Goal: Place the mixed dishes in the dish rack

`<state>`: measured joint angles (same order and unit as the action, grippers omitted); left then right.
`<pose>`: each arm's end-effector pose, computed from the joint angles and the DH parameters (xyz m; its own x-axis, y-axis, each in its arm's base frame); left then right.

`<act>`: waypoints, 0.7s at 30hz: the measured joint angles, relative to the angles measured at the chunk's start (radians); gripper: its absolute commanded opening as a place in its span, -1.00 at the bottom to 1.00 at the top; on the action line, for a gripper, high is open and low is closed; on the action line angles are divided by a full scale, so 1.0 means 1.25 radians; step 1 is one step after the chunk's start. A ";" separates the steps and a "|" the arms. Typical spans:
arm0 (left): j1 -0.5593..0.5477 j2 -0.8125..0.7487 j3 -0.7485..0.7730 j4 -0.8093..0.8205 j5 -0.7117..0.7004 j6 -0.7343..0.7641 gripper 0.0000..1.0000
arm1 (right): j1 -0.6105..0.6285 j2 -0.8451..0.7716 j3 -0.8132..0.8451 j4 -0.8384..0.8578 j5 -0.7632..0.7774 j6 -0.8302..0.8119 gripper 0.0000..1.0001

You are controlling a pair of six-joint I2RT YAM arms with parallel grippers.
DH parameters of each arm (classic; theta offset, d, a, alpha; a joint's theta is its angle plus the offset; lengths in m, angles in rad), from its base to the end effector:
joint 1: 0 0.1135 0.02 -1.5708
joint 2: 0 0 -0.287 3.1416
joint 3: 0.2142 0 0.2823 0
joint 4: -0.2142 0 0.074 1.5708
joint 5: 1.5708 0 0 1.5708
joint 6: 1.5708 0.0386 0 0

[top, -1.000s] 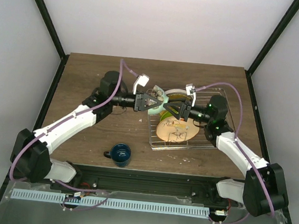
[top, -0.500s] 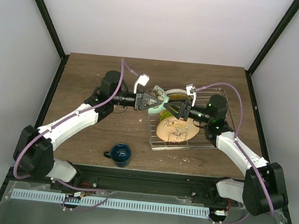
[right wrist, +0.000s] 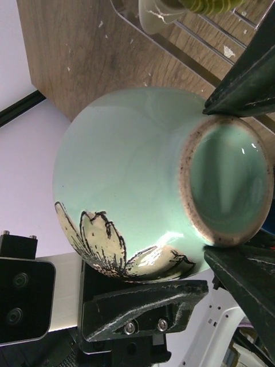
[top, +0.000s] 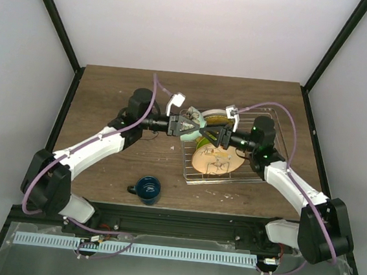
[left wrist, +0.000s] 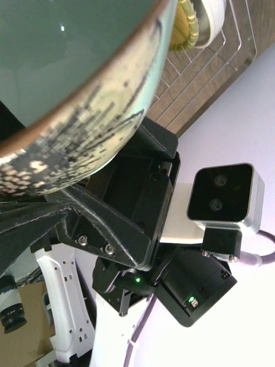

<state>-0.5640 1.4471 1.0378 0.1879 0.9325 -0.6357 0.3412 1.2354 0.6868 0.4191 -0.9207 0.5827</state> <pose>0.2844 -0.2166 0.3223 -0.7316 0.0442 -0.6803 0.6789 0.1378 -0.7212 0.2618 0.1256 0.2793 -0.6224 0.1324 -0.7714 -0.7232 0.2795 0.6315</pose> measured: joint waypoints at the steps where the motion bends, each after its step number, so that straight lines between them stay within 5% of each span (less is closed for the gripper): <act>1: -0.003 0.006 0.000 0.002 -0.006 -0.004 -0.55 | 0.005 0.001 0.001 -0.006 0.007 -0.005 -0.03; 21: -0.003 0.020 0.000 -0.031 -0.037 0.016 -0.19 | 0.019 0.002 0.027 -0.096 0.089 -0.058 -0.05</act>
<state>-0.5674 1.4715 1.0374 0.1490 0.8864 -0.6151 0.3653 1.2385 0.7204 0.2996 -0.8101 0.5106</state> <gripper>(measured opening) 0.391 0.582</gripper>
